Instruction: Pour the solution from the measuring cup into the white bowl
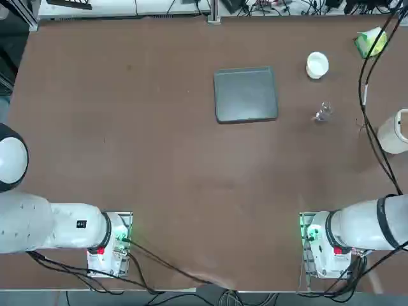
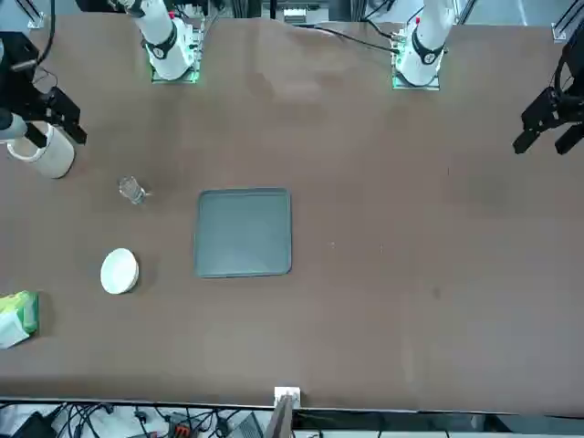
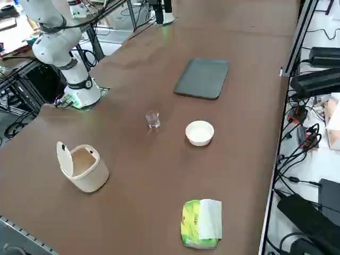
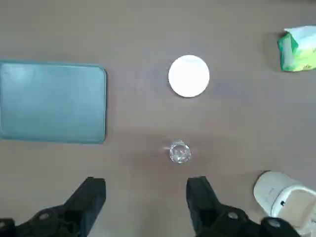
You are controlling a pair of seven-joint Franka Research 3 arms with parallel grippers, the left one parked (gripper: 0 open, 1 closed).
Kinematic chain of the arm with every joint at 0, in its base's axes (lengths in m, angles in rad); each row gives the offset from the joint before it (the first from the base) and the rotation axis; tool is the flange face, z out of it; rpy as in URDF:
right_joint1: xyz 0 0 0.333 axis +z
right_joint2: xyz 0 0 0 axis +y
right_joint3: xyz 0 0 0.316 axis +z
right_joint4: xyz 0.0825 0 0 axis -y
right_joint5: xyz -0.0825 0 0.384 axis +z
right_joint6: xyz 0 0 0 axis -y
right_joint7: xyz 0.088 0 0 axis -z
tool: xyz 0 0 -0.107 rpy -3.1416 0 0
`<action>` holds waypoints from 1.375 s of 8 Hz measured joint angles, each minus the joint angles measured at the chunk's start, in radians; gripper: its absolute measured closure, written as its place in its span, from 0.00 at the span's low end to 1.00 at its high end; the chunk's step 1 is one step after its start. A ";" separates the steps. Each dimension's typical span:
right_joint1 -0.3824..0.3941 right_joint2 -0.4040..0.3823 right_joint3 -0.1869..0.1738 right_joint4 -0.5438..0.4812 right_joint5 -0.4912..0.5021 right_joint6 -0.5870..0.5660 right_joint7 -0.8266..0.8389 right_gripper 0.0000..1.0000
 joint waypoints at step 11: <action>0.022 0.118 0.003 -0.169 -0.061 0.157 0.367 0.00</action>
